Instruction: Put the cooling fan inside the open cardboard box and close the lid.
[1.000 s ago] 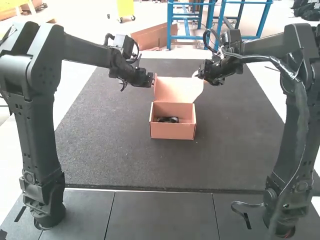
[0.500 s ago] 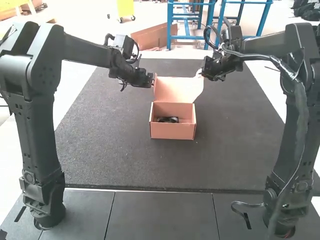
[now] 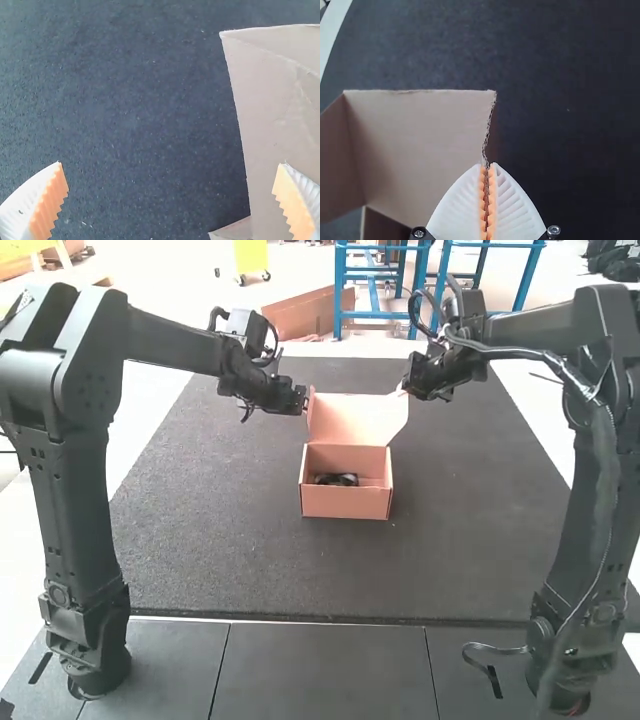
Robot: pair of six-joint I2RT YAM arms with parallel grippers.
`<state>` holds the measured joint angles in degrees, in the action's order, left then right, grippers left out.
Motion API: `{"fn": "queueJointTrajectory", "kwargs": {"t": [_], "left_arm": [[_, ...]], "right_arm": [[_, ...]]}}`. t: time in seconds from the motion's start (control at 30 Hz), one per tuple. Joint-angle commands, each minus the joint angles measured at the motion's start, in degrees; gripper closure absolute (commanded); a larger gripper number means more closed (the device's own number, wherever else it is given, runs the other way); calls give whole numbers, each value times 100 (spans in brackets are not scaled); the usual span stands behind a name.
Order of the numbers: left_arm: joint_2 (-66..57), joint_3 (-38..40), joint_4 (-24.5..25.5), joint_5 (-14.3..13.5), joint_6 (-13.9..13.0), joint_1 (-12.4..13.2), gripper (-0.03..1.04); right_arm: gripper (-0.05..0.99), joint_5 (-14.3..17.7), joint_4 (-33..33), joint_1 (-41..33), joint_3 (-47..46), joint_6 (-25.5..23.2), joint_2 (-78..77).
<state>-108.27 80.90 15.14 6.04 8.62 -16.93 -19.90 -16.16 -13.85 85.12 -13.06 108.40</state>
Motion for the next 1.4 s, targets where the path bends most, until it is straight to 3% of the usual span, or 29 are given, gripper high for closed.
{"fn": "queueJointTrajectory", "kwargs": {"t": [0.0, 0.17, 0.8, 1.37], "left_arm": [[227, 207, -46, 55, -80, -21, 4], [227, 207, -90, 55, -106, -30, 4], [298, 558, 235, 55, -80, -197, 4], [473, 514, 482, 64, -89, -206, 4]], "right_arm": [[87, 118, 8, 14, 189, 5, -399], [92, 127, -106, -22, 180, 14, -442], [94, 470, -317, -356, -136, 14, -680], [94, 514, -300, -549, -778, 5, -1049]]}}
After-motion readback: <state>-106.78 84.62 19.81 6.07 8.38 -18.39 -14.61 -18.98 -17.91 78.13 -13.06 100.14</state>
